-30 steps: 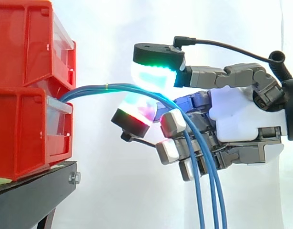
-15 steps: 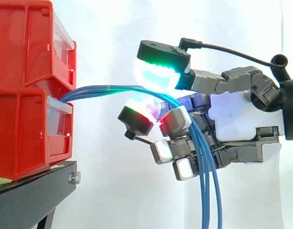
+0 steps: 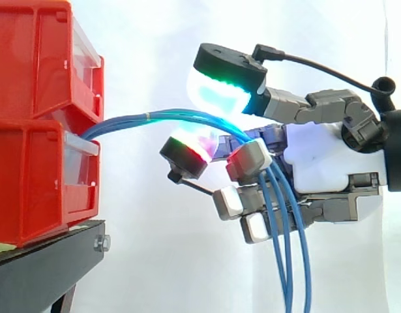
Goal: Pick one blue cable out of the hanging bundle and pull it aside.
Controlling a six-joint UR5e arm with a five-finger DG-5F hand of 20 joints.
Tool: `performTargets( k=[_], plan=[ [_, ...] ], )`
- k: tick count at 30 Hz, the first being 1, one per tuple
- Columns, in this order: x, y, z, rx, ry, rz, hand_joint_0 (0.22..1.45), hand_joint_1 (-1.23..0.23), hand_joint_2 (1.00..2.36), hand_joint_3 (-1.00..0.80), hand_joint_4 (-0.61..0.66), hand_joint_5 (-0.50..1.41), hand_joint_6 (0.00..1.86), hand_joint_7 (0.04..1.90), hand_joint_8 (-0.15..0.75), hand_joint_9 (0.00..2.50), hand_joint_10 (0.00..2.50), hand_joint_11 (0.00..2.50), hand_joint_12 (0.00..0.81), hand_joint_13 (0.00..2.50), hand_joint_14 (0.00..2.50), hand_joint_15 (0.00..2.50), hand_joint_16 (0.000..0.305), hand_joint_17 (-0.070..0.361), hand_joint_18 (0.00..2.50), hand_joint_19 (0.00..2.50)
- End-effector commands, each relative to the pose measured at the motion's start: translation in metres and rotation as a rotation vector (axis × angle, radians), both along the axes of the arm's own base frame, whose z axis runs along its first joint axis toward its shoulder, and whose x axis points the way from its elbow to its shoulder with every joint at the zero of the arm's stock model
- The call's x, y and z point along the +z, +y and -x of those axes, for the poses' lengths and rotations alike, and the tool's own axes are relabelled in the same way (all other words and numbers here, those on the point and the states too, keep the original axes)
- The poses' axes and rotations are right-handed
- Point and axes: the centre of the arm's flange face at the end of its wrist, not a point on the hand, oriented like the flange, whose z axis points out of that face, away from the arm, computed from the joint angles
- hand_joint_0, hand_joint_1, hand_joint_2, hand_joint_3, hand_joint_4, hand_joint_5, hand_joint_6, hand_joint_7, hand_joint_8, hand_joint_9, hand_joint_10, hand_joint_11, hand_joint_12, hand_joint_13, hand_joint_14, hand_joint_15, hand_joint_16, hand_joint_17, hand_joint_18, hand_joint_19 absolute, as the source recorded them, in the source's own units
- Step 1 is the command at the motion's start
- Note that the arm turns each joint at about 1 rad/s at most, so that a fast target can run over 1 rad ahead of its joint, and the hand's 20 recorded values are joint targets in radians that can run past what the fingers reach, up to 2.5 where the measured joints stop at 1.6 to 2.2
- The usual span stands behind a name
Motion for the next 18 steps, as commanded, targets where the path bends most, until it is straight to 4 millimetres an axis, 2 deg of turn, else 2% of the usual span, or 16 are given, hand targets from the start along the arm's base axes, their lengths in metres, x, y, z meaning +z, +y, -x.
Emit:
performTargets(
  k=[1, 9, 14, 18],
  plan=[
    [0.0, -0.0004, -0.0001, 0.002, 0.0, -0.001, 0.45, -0.74, 1.0, -0.5, -0.02, -0.06, 0.88, 1.18, 0.332, 1.47, 0.02, 0.94, 0.357, 1.21, 0.02, 0.73, 0.055, 0.123, 1.14, 0.68],
    [-0.0011, -0.0015, -0.0002, 0.0, 0.001, -0.001, 0.43, -0.68, 1.0, -0.5, -0.01, -0.06, 0.87, 1.17, 0.344, 1.45, 0.02, 0.92, 0.374, 1.2, 0.02, 0.73, 0.058, 0.13, 1.15, 0.69],
    [0.0001, -0.0004, -0.0002, 0.002, -0.002, -0.003, 0.55, -0.57, 1.0, -0.5, -0.01, -0.07, 0.87, 1.22, 0.31, 1.42, 0.02, 0.94, 0.334, 1.17, 0.03, 0.76, 0.049, 0.11, 1.05, 0.76],
    [0.0, -0.0016, 0.0, 0.0, -0.001, -0.004, 0.57, -0.64, 1.01, -0.33, 0.0, -0.07, 0.87, 1.22, 0.31, 1.42, 0.02, 0.96, 0.337, 1.17, 0.02, 0.77, 0.049, 0.11, 1.05, 0.77]
  ],
)
